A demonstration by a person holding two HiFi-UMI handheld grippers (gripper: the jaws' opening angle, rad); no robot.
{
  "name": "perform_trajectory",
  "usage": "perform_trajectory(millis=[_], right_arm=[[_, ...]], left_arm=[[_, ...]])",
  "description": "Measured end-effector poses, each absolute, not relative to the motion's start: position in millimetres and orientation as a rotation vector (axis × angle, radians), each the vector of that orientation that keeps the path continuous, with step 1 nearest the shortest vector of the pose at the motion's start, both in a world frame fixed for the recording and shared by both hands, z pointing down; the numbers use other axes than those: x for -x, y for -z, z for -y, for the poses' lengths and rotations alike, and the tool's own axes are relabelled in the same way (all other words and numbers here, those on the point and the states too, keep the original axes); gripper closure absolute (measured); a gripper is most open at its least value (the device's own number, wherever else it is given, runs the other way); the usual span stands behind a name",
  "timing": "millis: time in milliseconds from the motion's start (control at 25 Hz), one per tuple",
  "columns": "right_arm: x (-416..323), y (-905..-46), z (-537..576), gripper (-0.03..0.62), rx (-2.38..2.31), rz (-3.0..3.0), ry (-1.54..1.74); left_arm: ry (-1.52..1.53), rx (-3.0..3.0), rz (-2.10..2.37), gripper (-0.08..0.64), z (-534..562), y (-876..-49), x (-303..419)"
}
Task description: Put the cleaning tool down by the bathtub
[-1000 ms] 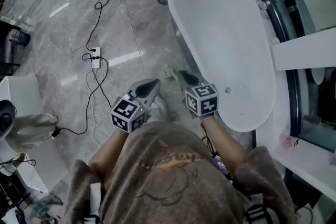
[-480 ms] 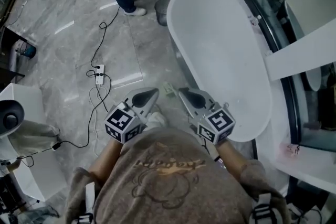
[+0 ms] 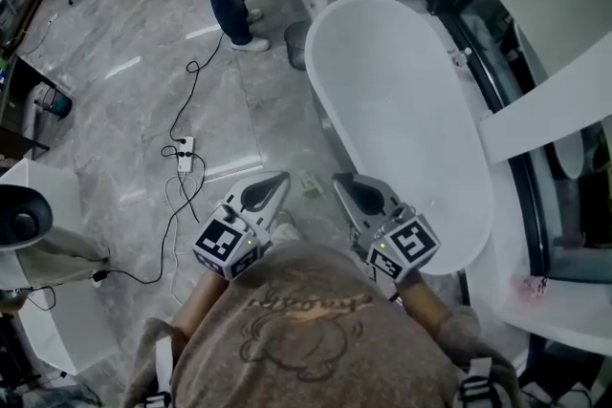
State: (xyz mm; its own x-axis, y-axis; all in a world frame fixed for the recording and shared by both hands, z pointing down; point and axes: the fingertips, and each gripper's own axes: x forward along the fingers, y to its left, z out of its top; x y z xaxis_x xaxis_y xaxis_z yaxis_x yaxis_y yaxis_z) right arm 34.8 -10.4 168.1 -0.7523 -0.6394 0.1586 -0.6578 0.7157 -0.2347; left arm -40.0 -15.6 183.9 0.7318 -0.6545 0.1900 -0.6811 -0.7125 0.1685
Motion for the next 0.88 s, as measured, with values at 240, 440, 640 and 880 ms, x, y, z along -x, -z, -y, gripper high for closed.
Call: perform_trajectory(millis=[240,440,640,880], right_arm=[[-34,-165,14,0.586,-1.103,2.851,-0.413],[-30,-172,14,0.586,-1.104,2.854,-0.455],[-22,-174,7,0.586,-1.088,2.868,-0.460],[-21,-180,3,0.586,-1.089,2.864,-0.468]], left_arm=[[-0.159,-2.703,1.099,0.558,16,-183,39],[-0.172,-2.680,1.106,0.560,14,-190,41],[-0.158,-2.678,1.126,0.560,12,-192,47],[-0.161,-2.659,1.135,0.560,6,-199,48]])
